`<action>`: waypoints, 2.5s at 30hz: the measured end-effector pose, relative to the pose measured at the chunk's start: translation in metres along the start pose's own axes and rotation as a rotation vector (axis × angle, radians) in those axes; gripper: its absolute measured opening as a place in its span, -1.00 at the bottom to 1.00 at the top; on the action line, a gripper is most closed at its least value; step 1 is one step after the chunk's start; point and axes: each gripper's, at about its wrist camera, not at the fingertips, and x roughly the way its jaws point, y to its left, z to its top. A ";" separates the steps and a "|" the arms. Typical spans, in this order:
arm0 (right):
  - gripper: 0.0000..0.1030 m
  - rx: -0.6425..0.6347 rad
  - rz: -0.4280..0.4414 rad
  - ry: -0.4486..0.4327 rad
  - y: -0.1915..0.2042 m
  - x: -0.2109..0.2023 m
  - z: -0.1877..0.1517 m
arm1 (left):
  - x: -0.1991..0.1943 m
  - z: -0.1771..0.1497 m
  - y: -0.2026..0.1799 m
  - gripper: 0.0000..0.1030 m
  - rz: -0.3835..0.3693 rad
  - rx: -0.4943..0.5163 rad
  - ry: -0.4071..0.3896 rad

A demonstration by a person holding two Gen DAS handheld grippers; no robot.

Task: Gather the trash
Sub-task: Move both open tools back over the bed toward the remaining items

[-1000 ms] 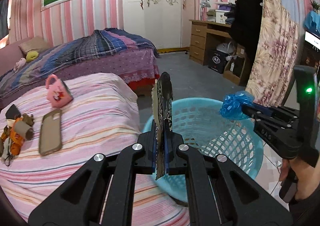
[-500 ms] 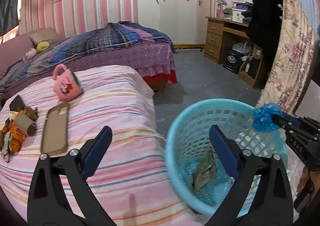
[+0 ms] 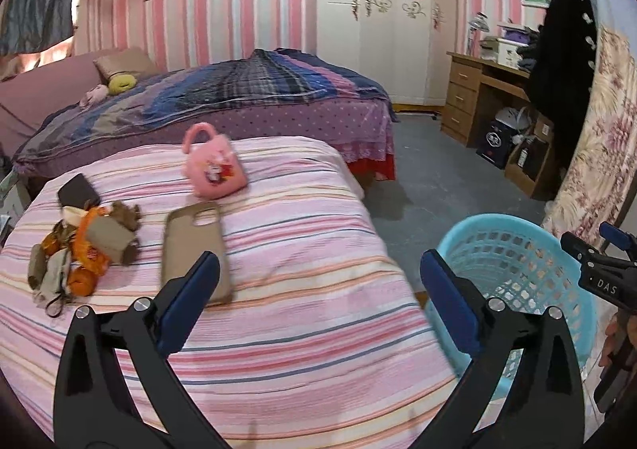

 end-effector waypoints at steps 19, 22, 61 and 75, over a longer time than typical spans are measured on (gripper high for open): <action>0.84 -0.152 0.162 -0.042 0.147 -0.021 0.025 | -0.032 0.001 0.144 0.89 0.177 -0.081 -0.016; 0.84 -0.182 0.184 -0.042 0.171 -0.024 0.024 | -0.030 -0.002 0.164 0.89 0.230 -0.062 -0.022; 0.91 -0.207 0.308 -0.065 0.327 -0.017 0.065 | -0.037 -0.017 0.341 0.89 0.387 -0.194 -0.071; 0.91 -0.289 0.238 -0.013 0.349 0.005 0.036 | 0.002 -0.042 0.370 0.90 0.308 -0.235 0.124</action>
